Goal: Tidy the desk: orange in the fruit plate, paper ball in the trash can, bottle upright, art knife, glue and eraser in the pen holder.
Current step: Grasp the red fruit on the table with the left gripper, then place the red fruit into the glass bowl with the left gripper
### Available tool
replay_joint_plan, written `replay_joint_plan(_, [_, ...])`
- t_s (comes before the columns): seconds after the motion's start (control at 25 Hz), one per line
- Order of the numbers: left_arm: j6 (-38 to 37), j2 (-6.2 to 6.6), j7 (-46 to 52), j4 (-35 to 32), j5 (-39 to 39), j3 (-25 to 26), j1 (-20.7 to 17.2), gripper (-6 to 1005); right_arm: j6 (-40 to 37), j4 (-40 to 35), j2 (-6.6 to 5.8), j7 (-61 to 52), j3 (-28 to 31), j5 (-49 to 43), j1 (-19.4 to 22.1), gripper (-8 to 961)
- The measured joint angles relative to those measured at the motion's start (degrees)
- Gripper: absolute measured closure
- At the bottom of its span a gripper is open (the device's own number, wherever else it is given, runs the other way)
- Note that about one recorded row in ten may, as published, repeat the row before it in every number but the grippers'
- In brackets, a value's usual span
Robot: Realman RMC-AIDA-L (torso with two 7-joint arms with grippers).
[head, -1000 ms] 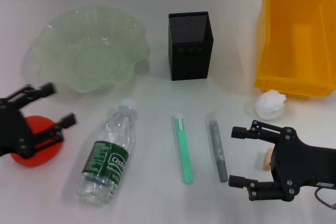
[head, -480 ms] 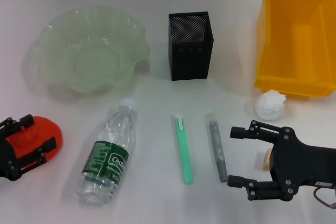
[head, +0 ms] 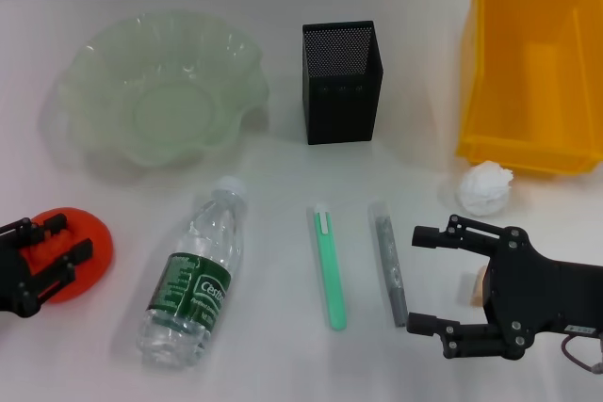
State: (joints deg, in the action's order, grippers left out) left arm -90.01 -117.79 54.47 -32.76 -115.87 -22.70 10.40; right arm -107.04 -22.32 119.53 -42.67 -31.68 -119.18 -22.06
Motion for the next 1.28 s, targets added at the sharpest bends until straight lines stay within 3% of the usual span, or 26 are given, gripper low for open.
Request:
replay_joint_plan(0.48, [1.48, -0.54, -0.15, -1.18, 0.74, 0.54, 0.41, 749, 0.00, 0.06, 0.05, -0.05, 0.14, 0.00, 0.00, 113])
replay_joint_plan(0.6, [-0.79, -0.56, -0.09, -1.93, 2.13, 0.68, 0.38, 824, -0.05, 0.15, 0.08, -0.05, 0.13, 0.00, 0.00, 113])
replay_joint_plan(0.88, [-10.18, -0.53, 1.24, -6.80, 8.01, 1.00, 0.37, 873, -0.24, 0.17, 0.09, -0.05, 0.13, 0.67, 0.00, 113])
replay_joint_plan(1.04, [-10.72, -0.59, 3.74, -7.93, 11.23, 0.88, 3.13, 876, -0.35, 0.18, 0.09, -0.05, 0.13, 0.93, 0.00, 114])
replay_joint_plan(1.08, [-9.99, -0.67, 4.33, -7.80, 11.89, 0.78, 5.97, 878, -0.41, 0.18, 0.09, -0.05, 0.12, 1.13, 0.00, 114])
replay_joint_plan(1.12, [-9.99, -0.67, 4.33, -7.80, 11.89, 0.78, 5.97, 879, -0.46, 0.17, 0.09, -0.05, 0.14, 1.35, 0.07, 114])
replay_joint_plan(1.2, [-6.73, -0.81, 5.24, -6.53, 12.04, 0.74, 10.29, 882, -0.58, 0.17, 0.09, -0.05, 0.15, 1.78, 0.42, 114])
replay_joint_plan(1.28, [-5.04, -0.86, 5.58, -5.65, 12.06, 0.78, 11.79, 884, -0.61, 0.18, 0.09, -0.05, 0.16, 1.98, 0.56, 114])
